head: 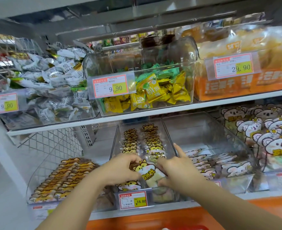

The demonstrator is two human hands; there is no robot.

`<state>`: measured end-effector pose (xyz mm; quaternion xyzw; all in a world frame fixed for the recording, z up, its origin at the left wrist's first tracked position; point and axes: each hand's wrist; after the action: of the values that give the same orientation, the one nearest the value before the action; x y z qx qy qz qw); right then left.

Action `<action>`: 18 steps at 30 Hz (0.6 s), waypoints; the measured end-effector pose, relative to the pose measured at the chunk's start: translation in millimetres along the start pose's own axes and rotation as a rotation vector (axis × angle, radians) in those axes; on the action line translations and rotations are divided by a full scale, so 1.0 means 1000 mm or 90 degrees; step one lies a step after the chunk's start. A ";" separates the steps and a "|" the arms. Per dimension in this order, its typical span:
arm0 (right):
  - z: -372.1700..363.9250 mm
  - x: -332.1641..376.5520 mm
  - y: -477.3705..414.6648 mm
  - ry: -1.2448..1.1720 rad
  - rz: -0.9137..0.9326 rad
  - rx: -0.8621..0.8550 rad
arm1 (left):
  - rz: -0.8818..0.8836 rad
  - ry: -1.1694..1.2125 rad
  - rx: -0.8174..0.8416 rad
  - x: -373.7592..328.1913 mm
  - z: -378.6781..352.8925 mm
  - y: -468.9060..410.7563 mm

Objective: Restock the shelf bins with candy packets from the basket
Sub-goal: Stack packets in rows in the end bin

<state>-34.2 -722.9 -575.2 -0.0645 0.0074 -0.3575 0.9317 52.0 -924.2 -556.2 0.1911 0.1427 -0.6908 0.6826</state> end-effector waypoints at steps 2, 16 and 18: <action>0.005 -0.002 0.000 -0.016 -0.002 0.016 | 0.005 -0.094 -0.044 -0.003 -0.004 -0.002; 0.018 -0.014 -0.008 -0.098 -0.010 0.029 | -0.053 -0.328 -0.083 -0.038 -0.009 -0.008; 0.028 -0.017 -0.010 -0.215 -0.046 0.012 | -0.069 -0.370 -0.068 -0.045 -0.008 -0.010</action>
<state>-51.8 -715.6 -546.7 -0.1149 -0.1550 -0.3748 0.9068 41.8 -880.3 -543.2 -0.0585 -0.0123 -0.7436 0.6659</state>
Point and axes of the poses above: each hand's wrist, its own y-axis away from the middle knuckle, its own z-axis out of the back of the hand, x = y × z, and after that the axes turned 8 degrees about -z, right-handed
